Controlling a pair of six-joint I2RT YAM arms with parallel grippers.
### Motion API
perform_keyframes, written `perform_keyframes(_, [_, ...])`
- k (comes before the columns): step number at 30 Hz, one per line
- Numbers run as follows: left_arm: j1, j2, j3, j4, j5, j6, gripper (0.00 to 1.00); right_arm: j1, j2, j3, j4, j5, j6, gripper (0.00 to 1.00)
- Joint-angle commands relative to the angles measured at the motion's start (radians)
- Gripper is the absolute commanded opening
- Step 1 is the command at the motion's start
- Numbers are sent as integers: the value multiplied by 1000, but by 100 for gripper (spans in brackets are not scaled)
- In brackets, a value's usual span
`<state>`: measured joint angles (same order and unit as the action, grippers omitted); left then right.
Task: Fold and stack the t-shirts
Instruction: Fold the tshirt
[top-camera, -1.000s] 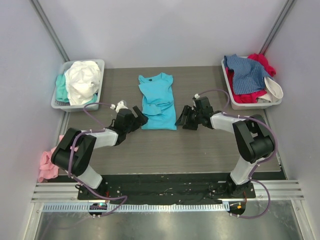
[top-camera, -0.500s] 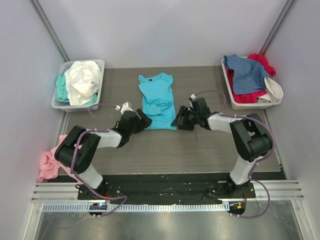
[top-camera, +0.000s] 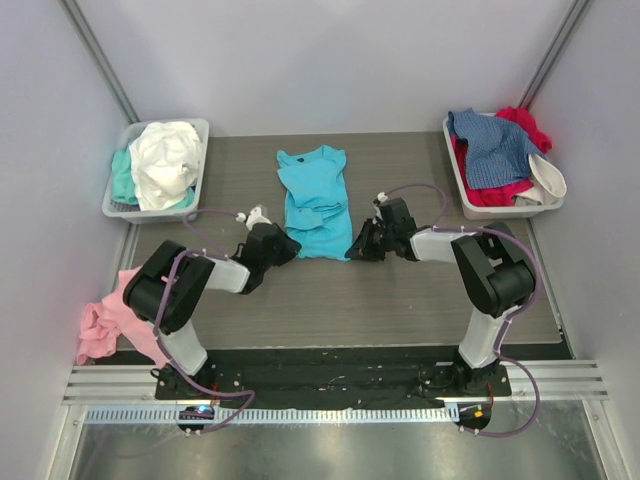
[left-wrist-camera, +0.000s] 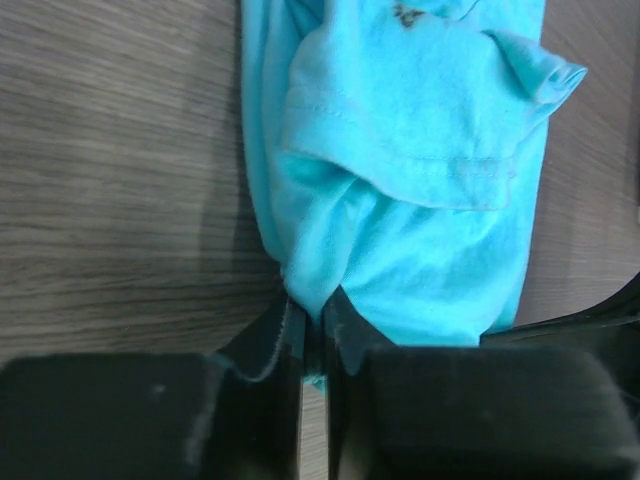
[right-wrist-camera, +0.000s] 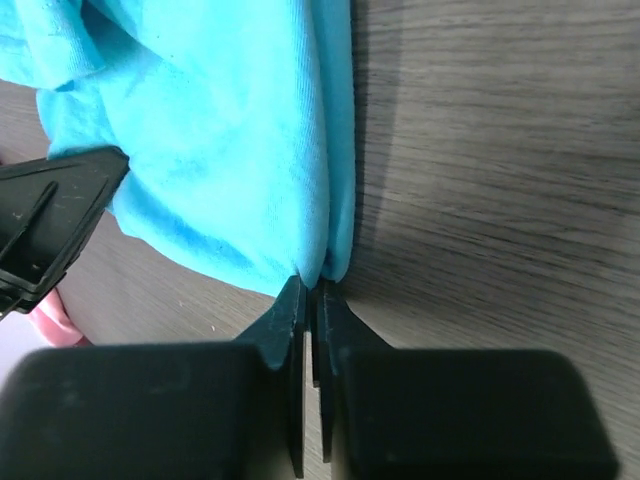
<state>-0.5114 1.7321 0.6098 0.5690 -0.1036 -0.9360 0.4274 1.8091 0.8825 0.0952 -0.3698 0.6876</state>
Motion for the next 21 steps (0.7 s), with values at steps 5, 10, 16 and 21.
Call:
perform_keyframes(5, [-7,43,-16,-116,22,31,0,19,-20,-39,-17,80,-86,1])
perform_keyframes(10, [-13,-75,-51,-204,27,45,0,34,-152,-80,-87,84,-95,1])
perform_keyframes(16, [-70,-279,-88,-430,-14,63,0,96,-338,-126,-238,107,-95,1])
perform_keyframes(21, [-165,-515,-128,-601,-56,22,0,148,-481,-181,-325,124,-60,1])
